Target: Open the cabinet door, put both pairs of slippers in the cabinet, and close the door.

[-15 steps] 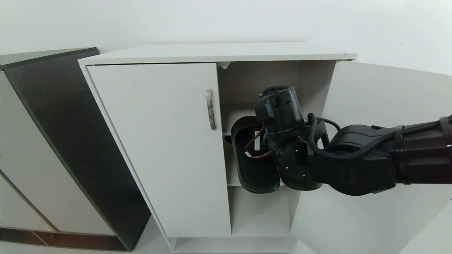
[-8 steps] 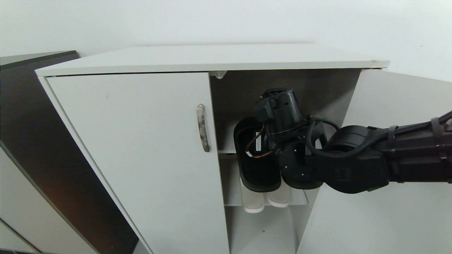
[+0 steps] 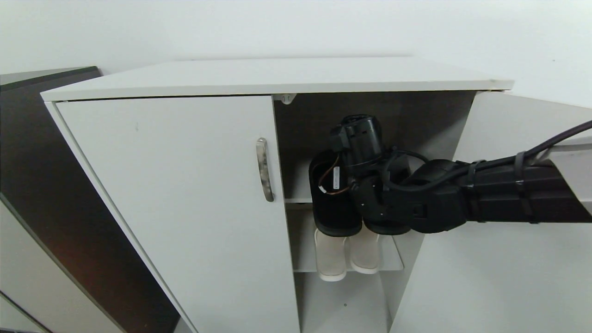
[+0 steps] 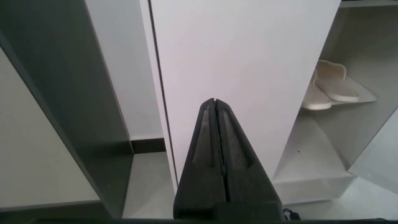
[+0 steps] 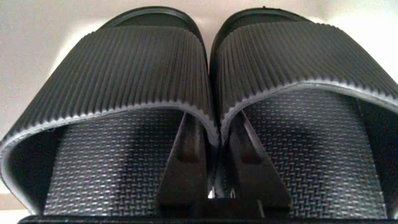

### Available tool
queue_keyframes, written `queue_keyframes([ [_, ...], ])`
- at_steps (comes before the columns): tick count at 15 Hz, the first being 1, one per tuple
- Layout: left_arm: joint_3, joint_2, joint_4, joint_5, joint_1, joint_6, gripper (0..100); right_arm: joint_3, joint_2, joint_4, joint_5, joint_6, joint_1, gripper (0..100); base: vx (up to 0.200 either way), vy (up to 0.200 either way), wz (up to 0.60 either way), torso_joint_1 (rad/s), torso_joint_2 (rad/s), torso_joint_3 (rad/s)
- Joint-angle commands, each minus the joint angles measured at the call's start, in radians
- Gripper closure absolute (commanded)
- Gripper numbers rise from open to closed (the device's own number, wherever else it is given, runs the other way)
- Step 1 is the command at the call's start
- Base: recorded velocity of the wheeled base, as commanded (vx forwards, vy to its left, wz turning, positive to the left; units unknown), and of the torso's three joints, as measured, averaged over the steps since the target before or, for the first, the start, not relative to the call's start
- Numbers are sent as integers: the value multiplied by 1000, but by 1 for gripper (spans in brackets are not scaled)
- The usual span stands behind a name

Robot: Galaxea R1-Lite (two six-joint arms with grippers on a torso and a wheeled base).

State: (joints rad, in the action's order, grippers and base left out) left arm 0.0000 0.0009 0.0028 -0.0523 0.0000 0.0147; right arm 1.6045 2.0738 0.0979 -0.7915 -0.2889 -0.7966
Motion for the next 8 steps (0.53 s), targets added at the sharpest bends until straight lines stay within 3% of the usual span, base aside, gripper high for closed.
queue_keyframes([
  [1,0,1,0,0,0,-1,100,77,66,-7,3,13,28,100,0,0,0,0,0,0],
  [8,0,1,0,0,0,-1,100,361,170,-185,52,22,73,100,0,0,0,0,0,0],
])
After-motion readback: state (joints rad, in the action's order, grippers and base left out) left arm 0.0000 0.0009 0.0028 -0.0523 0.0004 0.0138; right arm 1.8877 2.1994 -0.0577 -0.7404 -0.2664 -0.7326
